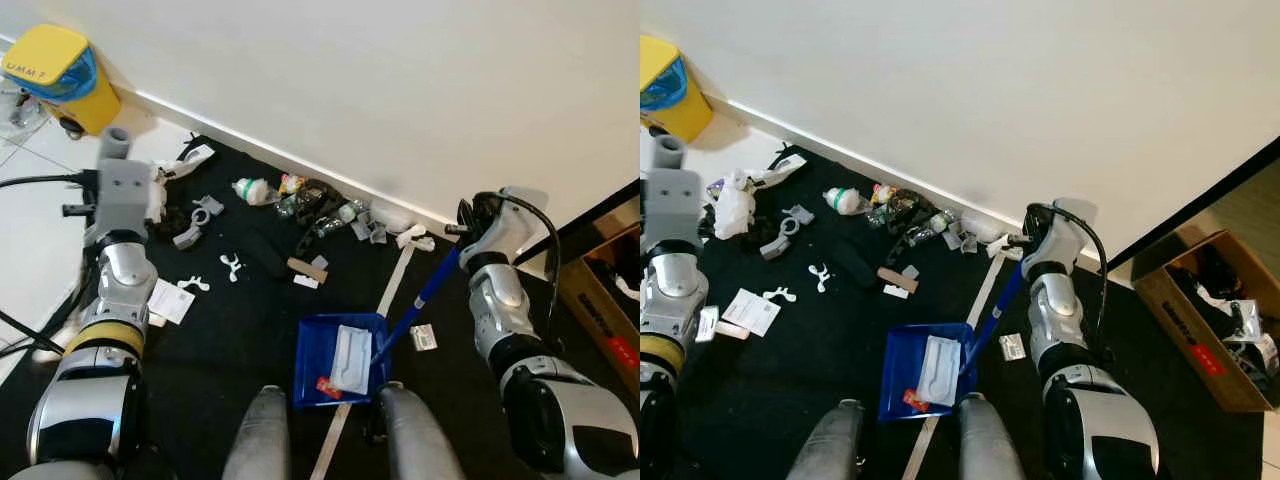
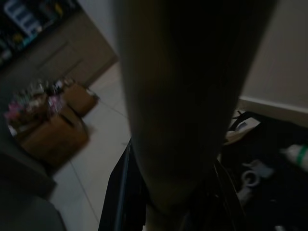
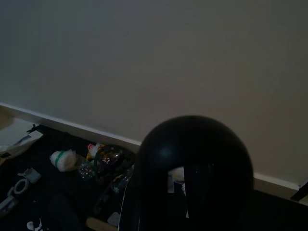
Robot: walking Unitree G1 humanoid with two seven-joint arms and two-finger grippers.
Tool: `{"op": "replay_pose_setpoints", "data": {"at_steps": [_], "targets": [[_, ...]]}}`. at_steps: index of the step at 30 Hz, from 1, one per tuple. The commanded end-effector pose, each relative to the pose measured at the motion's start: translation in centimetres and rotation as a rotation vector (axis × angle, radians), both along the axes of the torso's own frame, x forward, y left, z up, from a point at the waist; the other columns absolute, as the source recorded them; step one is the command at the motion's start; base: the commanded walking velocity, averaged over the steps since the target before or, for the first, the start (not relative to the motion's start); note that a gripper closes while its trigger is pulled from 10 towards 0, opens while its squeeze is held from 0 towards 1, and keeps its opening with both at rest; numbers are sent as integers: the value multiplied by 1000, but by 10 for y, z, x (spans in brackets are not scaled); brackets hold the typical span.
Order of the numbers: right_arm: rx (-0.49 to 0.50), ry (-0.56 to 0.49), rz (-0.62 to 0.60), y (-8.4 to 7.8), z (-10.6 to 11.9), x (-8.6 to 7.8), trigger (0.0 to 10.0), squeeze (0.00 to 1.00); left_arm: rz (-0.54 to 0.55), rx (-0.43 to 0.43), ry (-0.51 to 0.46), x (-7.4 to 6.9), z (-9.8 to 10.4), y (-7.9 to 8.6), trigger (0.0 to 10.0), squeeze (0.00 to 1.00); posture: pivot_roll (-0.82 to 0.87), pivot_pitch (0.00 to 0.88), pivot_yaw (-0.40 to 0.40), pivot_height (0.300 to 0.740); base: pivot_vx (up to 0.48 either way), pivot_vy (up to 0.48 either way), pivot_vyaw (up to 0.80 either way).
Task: Sweep floor
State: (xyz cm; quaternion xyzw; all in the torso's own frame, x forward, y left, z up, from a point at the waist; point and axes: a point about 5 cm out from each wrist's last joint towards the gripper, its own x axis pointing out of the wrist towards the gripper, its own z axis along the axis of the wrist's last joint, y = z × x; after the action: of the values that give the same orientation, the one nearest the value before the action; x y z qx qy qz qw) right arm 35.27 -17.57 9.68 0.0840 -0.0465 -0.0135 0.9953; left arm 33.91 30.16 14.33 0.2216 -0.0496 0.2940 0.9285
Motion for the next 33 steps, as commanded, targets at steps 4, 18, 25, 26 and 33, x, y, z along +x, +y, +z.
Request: {"op": "replay_pose_setpoints", "data": {"at_steps": [4,18,25,26,33], "targets": [[44,18,4,0,-9,-6,10000,0,-16,-82,66,1,-18,-11,10000,0,8,288,-93,740,0,0,0],[70,5,6,-1,-5,-3,10000,0,-175,-512,166,14,-56,-75,10000,0,12,285,-95,740,0,0,0],[73,6,13,-1,-3,-1,10000,0,-351,-618,9,43,-11,-123,10000,0,15,281,-99,740,0,0,0],[74,6,15,-1,-2,-1,10000,0,-381,-601,3,45,-6,-126,10000,0,15,280,-98,740,0,0,0],[85,-12,19,-3,3,2,10000,0,-504,-411,49,45,0,-127,10000,0,17,263,-91,740,0,0,0]]}}
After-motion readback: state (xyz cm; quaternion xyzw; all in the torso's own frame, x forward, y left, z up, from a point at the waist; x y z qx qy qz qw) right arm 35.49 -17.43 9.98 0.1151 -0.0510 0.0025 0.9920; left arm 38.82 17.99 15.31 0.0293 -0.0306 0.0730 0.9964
